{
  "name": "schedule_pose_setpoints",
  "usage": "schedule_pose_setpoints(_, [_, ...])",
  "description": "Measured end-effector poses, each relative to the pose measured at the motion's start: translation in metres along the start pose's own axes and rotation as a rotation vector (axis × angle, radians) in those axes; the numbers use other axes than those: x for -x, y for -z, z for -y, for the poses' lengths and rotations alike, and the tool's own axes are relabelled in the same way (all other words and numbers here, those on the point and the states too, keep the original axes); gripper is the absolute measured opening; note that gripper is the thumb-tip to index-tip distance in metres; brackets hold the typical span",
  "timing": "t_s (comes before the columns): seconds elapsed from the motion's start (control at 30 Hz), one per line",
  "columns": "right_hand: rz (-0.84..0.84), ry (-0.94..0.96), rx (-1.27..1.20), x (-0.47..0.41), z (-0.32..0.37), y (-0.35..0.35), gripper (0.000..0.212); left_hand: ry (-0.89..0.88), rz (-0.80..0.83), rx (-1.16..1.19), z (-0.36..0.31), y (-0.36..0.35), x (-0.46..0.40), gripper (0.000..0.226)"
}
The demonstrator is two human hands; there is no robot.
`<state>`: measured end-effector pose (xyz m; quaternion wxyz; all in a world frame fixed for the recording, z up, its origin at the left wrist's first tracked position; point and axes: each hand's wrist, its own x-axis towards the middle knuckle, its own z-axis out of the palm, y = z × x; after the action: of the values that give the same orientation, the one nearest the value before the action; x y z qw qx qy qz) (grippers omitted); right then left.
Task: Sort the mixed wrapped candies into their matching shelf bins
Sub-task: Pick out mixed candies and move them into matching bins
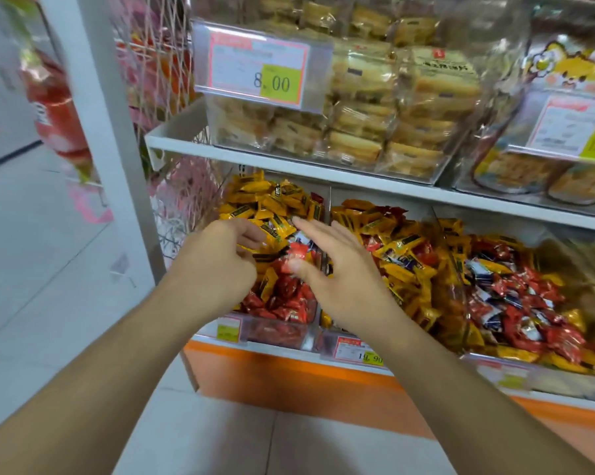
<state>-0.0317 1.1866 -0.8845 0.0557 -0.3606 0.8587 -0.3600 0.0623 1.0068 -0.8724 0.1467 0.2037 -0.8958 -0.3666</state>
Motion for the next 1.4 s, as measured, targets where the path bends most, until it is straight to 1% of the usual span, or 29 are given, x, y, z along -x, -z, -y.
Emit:
schedule_pose_setpoints(0.07, [0.03, -0.02, 0.011, 0.008, -0.002, 0.009, 0.063, -0.061, -0.013, 0.02, -0.009, -0.004, 0.003, 0.035])
schedule_pose_setpoints(0.17, [0.003, -0.027, 0.058, 0.027, -0.007, 0.031, 0.06, -0.154, 0.001, 0.016, -0.028, -0.015, 0.01, 0.032])
schedule_pose_setpoints(0.27, [-0.11, -0.066, 0.081, 0.054, -0.025, 0.063, 0.049, -0.232, 0.022, 0.066, -0.053, -0.031, 0.02, 0.035])
schedule_pose_setpoints(0.37, [-0.249, -0.148, 0.064, 0.08, -0.055, 0.102, 0.04, -0.344, 0.063, 0.051, -0.077, -0.053, 0.03, 0.033])
schedule_pose_setpoints(0.43, [-0.348, -0.208, 0.1, 0.091, -0.081, 0.128, 0.038, -0.408, 0.1, 0.02, -0.088, -0.069, 0.034, 0.032])
schedule_pose_setpoints(0.47, [-0.368, -0.245, 0.131, 0.096, -0.093, 0.138, 0.038, -0.432, 0.127, 0.012, -0.092, -0.077, 0.035, 0.032])
schedule_pose_setpoints(0.53, [-0.33, -0.317, 0.209, 0.103, -0.117, 0.153, 0.038, -0.462, 0.168, 0.007, -0.1, -0.093, 0.037, 0.032])
schedule_pose_setpoints(0.6, [-0.24, -0.332, 0.277, 0.108, -0.136, 0.157, 0.04, -0.468, 0.191, 0.014, -0.106, -0.105, 0.039, 0.031])
schedule_pose_setpoints(0.67, [-0.163, -0.292, 0.313, 0.107, -0.144, 0.154, 0.046, -0.463, 0.212, 0.018, -0.111, -0.114, 0.04, 0.031])
schedule_pose_setpoints(0.77, [-0.123, -0.218, 0.377, 0.099, -0.149, 0.142, 0.049, -0.437, 0.225, 0.018, -0.117, -0.124, 0.042, 0.029])
schedule_pose_setpoints(0.83, [-0.108, -0.197, 0.411, 0.092, -0.151, 0.136, 0.041, -0.426, 0.222, 0.026, -0.12, -0.127, 0.044, 0.03])
schedule_pose_setpoints(0.97, [-0.139, -0.204, 0.402, 0.086, -0.153, 0.128, 0.011, -0.411, 0.224, 0.034, -0.119, -0.13, 0.047, 0.028])
schedule_pose_setpoints(1.03, [-0.173, -0.235, 0.371, 0.085, -0.152, 0.13, 0.007, -0.403, 0.23, 0.032, -0.117, -0.13, 0.049, 0.028])
schedule_pose_setpoints(1.17, [-0.303, -0.258, 0.25, 0.09, -0.145, 0.145, 0.011, -0.386, 0.236, 0.055, -0.116, -0.127, 0.053, 0.026])
schedule_pose_setpoints(1.23, [-0.386, -0.293, 0.129, 0.094, -0.137, 0.154, 0.011, -0.373, 0.243, 0.087, -0.117, -0.126, 0.053, 0.026])
schedule_pose_setpoints(1.3, [-0.44, -0.293, -0.049, 0.098, -0.125, 0.161, 0.01, -0.342, 0.248, 0.142, -0.118, -0.124, 0.053, 0.025])
schedule_pose_setpoints(1.4, [-0.396, -0.211, -0.273, 0.104, -0.095, 0.158, 0.009, -0.267, 0.249, 0.299, -0.123, -0.119, 0.055, 0.032])
